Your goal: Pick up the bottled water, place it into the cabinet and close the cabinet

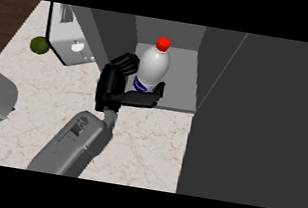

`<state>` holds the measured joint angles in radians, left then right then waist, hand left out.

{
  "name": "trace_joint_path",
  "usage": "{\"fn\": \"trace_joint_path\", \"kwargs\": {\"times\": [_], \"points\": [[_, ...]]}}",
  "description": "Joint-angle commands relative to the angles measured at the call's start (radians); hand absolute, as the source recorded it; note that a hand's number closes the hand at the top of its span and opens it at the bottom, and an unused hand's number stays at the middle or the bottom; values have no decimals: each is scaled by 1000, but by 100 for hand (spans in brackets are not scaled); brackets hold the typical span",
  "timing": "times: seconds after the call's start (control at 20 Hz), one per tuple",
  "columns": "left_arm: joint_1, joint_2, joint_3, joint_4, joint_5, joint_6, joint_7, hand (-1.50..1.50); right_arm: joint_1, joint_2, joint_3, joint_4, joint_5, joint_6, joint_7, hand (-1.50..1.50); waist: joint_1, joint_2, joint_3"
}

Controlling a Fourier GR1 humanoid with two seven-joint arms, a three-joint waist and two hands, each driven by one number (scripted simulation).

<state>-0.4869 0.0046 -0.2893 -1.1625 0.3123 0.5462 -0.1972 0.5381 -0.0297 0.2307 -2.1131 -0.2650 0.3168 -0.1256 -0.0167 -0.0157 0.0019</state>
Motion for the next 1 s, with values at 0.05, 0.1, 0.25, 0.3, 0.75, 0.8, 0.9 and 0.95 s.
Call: {"fn": "trace_joint_path", "kwargs": {"times": [0.05, 0.1, 0.25, 0.3, 0.75, 0.8, 0.9, 0.95], "points": [[-312, 25, 39, 156, -53, 38, 115, 150, -18, -7, -13, 60, -2, 28, -39, -150, -45, 28, 0], [-276, 35, 33, 168, -53, 5, 68, 150, -48, -1, -43, 32, -24, -2, -7, -150, -32, 28, -1], [-301, 35, 23, 194, -74, 62, 100, 150, -15, -15, 0, 19, -1, 20, -5, -150, -56, 30, -1], [-312, 32, 9, 218, -91, 83, 113, 150, -32, 0, 2, 13, -8, -2, 18, -150, -58, 33, -1], [-513, 18, 155, 688, -94, 4, -122, 150, 6, -15, 10, -40, -27, 4, 27, -150, -53, 38, -3], [-551, 26, 162, 720, -97, 1, -110, 150, -14, -22, -16, 78, -15, 41, -40, -150, -50, 38, -2], [-551, 39, 147, 785, -138, 34, -140, 150, -2, -4, 19, 34, 20, 6, -15, -150, -51, 38, -2], [-582, 41, 148, 813, -145, 28, -133, 150, -34, 2, 18, 39, 27, -8, -3, -150, -44, 37, -2]]}}
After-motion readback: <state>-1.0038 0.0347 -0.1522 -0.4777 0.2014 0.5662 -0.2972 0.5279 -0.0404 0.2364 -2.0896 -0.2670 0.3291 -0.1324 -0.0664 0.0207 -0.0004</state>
